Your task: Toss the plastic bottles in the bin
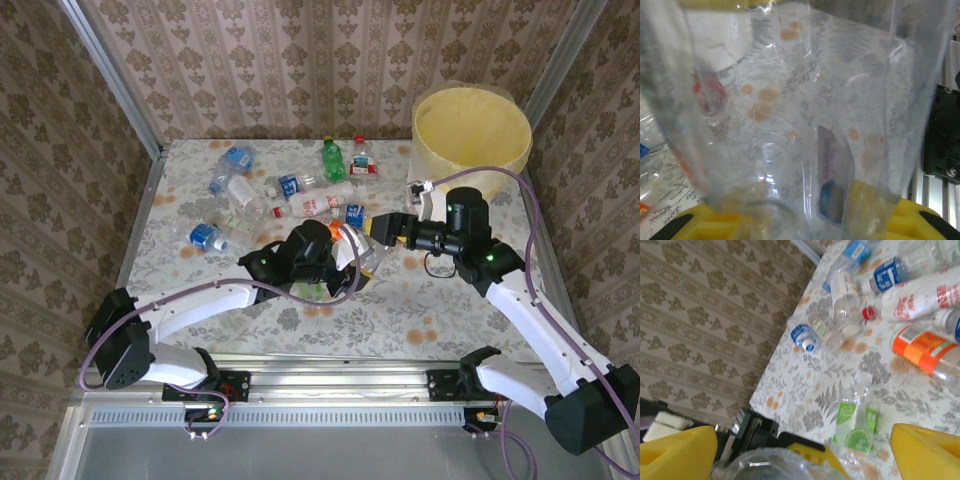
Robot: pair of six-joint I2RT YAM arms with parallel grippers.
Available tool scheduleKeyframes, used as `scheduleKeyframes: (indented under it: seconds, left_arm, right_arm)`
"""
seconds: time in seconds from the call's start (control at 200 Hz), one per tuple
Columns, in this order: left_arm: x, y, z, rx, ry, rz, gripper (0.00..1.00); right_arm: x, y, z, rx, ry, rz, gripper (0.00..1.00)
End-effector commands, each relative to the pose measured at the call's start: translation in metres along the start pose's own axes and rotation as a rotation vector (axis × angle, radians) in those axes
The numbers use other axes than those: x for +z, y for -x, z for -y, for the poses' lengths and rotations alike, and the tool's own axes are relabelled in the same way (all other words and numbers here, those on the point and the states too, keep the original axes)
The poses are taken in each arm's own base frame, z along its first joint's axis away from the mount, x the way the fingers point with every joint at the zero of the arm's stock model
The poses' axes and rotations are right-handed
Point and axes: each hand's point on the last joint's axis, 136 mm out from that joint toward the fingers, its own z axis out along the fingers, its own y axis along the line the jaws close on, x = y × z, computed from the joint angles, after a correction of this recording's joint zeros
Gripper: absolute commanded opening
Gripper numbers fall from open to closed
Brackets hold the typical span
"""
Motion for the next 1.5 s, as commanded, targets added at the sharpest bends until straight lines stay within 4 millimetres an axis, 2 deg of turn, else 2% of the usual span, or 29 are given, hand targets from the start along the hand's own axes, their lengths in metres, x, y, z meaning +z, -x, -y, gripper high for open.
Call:
scheduleKeyframes:
  seconds: [0.0, 0.115, 0.27, 0.57, 0.655, 0.765, 0.825, 0.87, 0.885, 0.9, 1.01, 1.155, 1.3, 1.495]
  left_arm:
    - [-0.004, 0.020, -0.002, 0.037, -0.005, 0.042, 0.25]
    - [-0.005, 0.018, -0.005, 0.030, 0.003, 0.040, 0.25]
    - [-0.007, 0.018, -0.006, 0.030, 0.003, 0.050, 0.25]
    - [-0.006, 0.018, -0.008, 0.036, 0.016, 0.050, 0.29]
    - [-0.005, 0.019, -0.008, 0.039, 0.020, 0.057, 0.40]
    - [-0.007, 0.022, -0.010, 0.037, 0.034, 0.080, 0.72]
    - [-0.011, 0.025, -0.012, 0.037, 0.052, 0.100, 0.84]
    - [-0.015, 0.026, -0.014, 0.035, 0.068, 0.113, 0.91]
    - [-0.017, 0.027, -0.014, 0.036, 0.072, 0.119, 0.98]
    - [-0.018, 0.027, -0.013, 0.036, 0.072, 0.123, 1.00]
    - [-0.031, 0.033, -0.013, 0.038, 0.086, 0.156, 1.00]
    - [-0.053, 0.040, -0.012, 0.036, 0.113, 0.206, 1.00]
    - [-0.079, 0.043, -0.012, 0.038, 0.160, 0.260, 1.00]
    - [-0.101, 0.033, -0.017, 0.022, 0.223, 0.267, 1.00]
  right_arm:
    - [-0.006, -0.013, -0.006, 0.008, 0.013, -0.049, 0.93]
    - [-0.010, -0.012, -0.010, 0.004, 0.017, -0.043, 0.93]
    - [-0.009, -0.014, -0.005, 0.014, -0.007, -0.046, 0.88]
    - [-0.008, -0.014, -0.006, 0.035, 0.001, -0.055, 0.67]
    - [-0.009, -0.013, -0.007, 0.033, -0.001, -0.052, 0.61]
    - [-0.012, -0.006, -0.004, 0.020, -0.036, -0.036, 0.58]
    - [-0.014, -0.001, -0.002, 0.009, -0.064, -0.027, 0.55]
    - [-0.017, 0.005, -0.001, -0.006, -0.085, -0.011, 0.53]
    - [-0.018, 0.006, -0.001, -0.009, -0.092, -0.008, 0.53]
    - [-0.019, 0.008, -0.001, -0.012, -0.099, -0.003, 0.52]
    - [-0.025, 0.027, -0.003, -0.047, -0.125, 0.046, 0.49]
    - [-0.043, 0.064, -0.018, -0.151, -0.165, 0.146, 0.44]
    - [-0.080, 0.109, -0.049, -0.331, -0.225, 0.322, 0.41]
    - [-0.149, 0.159, -0.100, -0.585, -0.315, 0.639, 0.41]
